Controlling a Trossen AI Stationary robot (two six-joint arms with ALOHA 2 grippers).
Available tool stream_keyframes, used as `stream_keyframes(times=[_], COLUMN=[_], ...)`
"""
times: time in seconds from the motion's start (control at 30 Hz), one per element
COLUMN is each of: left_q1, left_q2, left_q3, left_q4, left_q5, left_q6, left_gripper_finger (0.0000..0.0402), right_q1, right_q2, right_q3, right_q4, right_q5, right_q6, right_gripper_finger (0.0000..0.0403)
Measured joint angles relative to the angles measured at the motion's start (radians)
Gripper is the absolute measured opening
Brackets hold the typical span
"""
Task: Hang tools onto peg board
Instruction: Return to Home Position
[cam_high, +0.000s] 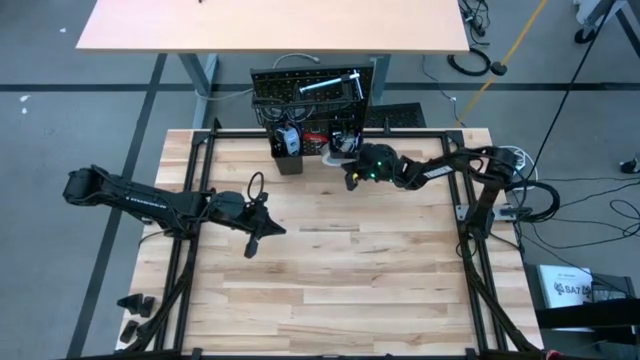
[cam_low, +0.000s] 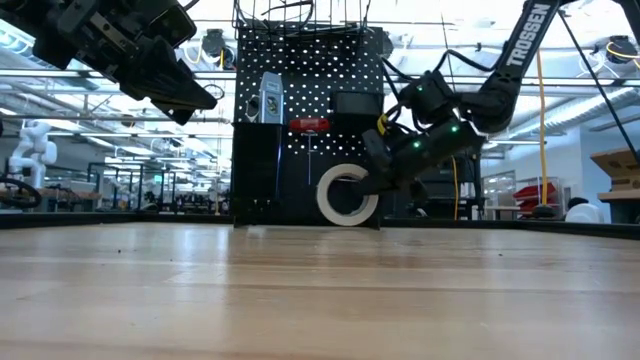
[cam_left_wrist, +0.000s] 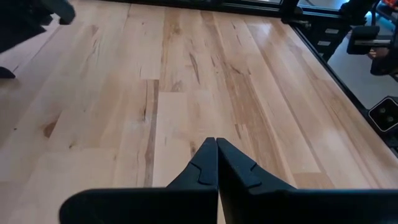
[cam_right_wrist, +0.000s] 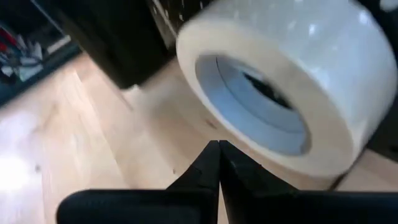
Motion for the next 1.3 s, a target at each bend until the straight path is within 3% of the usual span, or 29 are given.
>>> stream_keyframes(times=[0.47,0.6,0.8,1.3], left_q1=[0.000,0.000,0.000,0.018], left_q2=[-0.005,-0.026,-0.065,-0.196], left_q3=[0.000,0.000,0.001,0.016], left_q4=[0.015,0.047,0.128,0.183], left_q5=[-0.011,-0.025,-0.026,-0.067], left_q6=[0.002,0.002,0.007,0.056], left_gripper_finger=[0.0000,0.0000,0.0000,0.0000], right_q1=[0.122,0.201,0.328,0.511], right_q2=[-0.224,-0.330,-0.468,-0.619], right_q3=[-0.003,-0.031,-0.039,-0.039], right_q4=[-0.349,-0.356,-0.343,-0.266], right_q5=[0.006,0.013,0.135,0.133], right_q6=[-0.049,-0.048,-0.063,-0.184], right_gripper_finger=[0.0000,0.0000,0.0000,0.0000])
